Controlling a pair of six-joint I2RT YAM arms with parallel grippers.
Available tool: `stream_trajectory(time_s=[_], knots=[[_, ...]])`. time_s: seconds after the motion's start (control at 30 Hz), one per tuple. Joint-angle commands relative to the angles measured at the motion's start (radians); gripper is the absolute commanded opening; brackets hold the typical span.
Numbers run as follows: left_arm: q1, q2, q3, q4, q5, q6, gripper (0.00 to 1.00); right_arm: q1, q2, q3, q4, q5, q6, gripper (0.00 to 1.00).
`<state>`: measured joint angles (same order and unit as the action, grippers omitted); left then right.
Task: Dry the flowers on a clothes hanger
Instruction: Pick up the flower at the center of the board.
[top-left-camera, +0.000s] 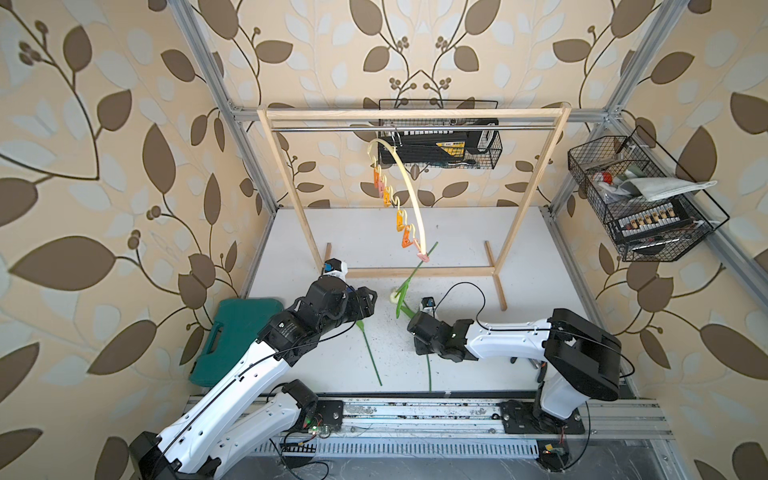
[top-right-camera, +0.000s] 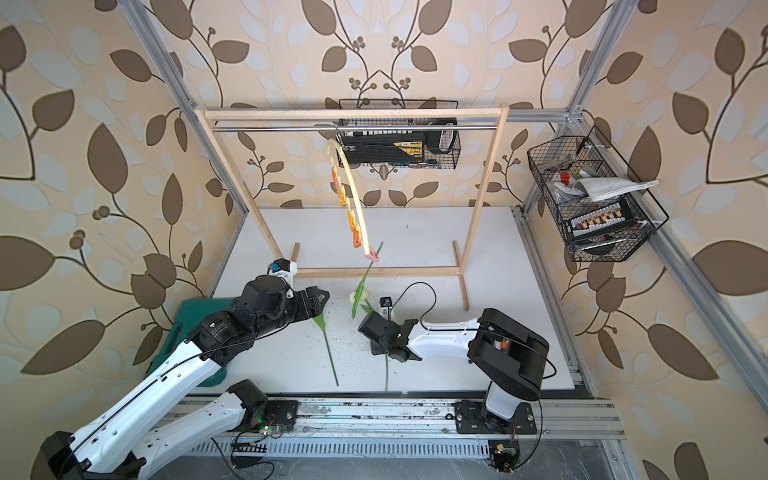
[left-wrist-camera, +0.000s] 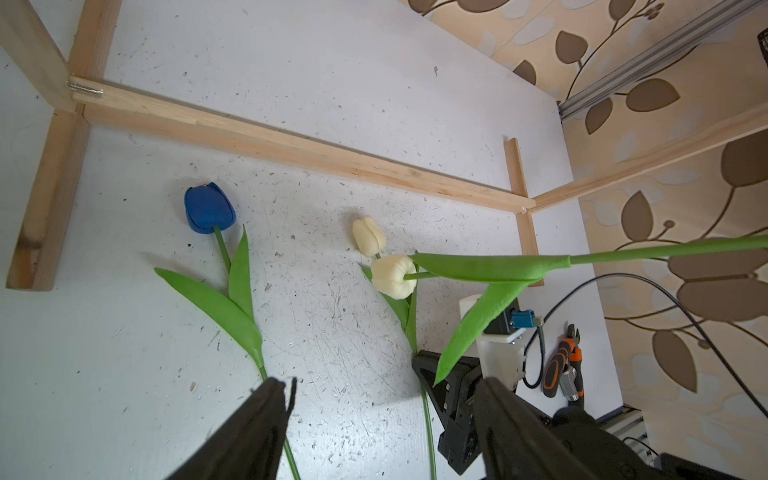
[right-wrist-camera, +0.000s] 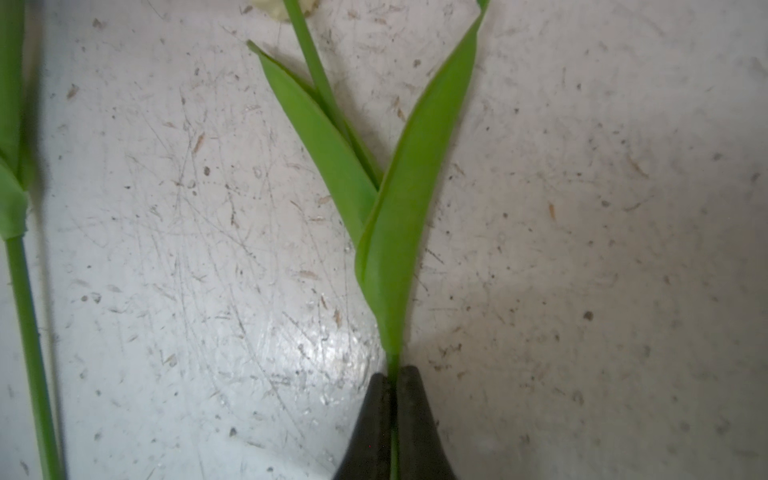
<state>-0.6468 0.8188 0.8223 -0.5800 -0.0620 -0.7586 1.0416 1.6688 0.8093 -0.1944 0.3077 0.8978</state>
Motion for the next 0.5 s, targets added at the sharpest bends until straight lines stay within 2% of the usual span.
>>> stream_trajectory(time_s=[0.0,0.27,0.37,0.47], knots=[[0.010,-0.016,0.018,0.042,0.041,-0.005,0.75,-0.015,-0.019,-0.044,-0.048,0.006,0.017,0.04],[0.010,-0.006,0.008,0.072,0.077,0.003,0.74,-0.056,-0.217,-0.067,-0.111,0.031,0.017,0.01],[0.008,-0.006,-0.009,0.129,0.142,0.031,0.73,-0.113,-0.309,-0.111,-0.098,-0.022,0.033,0.00],[0.002,-0.008,-0.043,0.230,0.261,0.078,0.71,-0.208,-0.401,-0.181,-0.042,-0.144,0.090,0.00]])
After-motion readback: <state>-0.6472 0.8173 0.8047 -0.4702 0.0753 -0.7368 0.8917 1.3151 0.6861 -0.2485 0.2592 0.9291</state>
